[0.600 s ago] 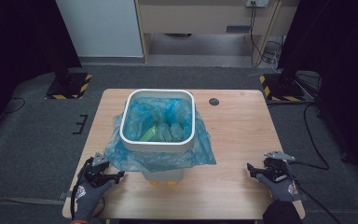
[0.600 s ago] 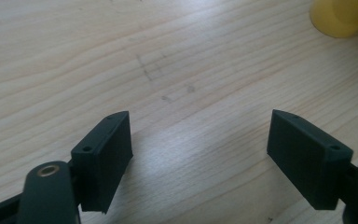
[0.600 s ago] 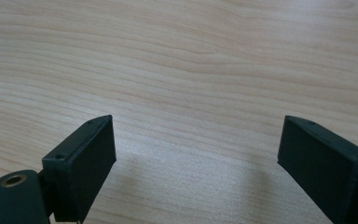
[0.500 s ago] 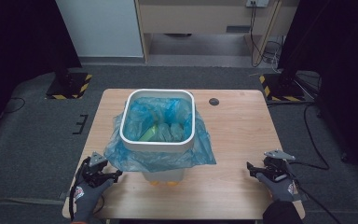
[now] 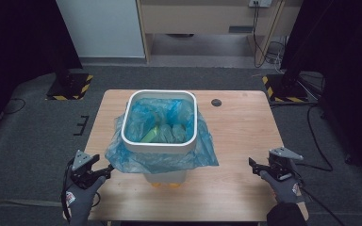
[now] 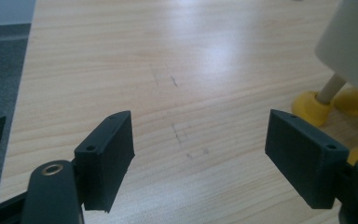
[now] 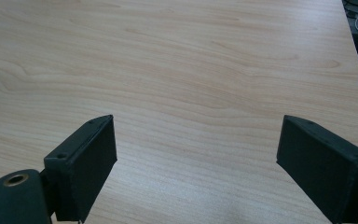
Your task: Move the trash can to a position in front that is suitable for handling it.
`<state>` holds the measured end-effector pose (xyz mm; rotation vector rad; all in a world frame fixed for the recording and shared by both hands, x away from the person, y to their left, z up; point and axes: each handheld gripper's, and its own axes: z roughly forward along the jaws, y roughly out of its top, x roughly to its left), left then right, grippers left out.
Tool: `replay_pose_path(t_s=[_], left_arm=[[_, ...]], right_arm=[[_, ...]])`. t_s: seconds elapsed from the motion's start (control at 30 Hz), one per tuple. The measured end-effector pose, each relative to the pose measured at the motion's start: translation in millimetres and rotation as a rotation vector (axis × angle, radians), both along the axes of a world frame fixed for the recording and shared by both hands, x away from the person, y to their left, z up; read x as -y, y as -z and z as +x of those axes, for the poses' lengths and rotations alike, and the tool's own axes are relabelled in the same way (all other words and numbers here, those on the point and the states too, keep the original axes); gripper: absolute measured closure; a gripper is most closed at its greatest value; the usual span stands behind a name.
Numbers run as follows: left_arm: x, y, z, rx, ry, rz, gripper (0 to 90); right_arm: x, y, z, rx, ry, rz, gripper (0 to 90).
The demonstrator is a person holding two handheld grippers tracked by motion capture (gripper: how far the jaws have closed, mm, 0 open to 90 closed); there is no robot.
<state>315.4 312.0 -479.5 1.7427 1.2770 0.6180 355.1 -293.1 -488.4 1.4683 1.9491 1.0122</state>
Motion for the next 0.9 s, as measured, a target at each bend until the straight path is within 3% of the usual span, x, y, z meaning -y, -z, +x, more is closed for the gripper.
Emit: replay_pose_path(t_s=[0.3,0.57,0.9], left_arm=[[-0.9,-17.5,-8.0,0.072,-0.006,-0.043,24.0],[-2.8,-35.9,-15.0,0.132,-0.009,-0.082,24.5],[3.5,-52.2,-21.0,0.179,0.006,-0.058,25.1]], right_arm=[[-3.9,-18.9,-2.5,0.07,-0.004,0.036,12.2],[-10.9,-30.1,-2.8,0.108,-0.029,0.033,12.3],[-15.8,-42.2,-4.0,0.145,-0.035,0.043,12.5]])
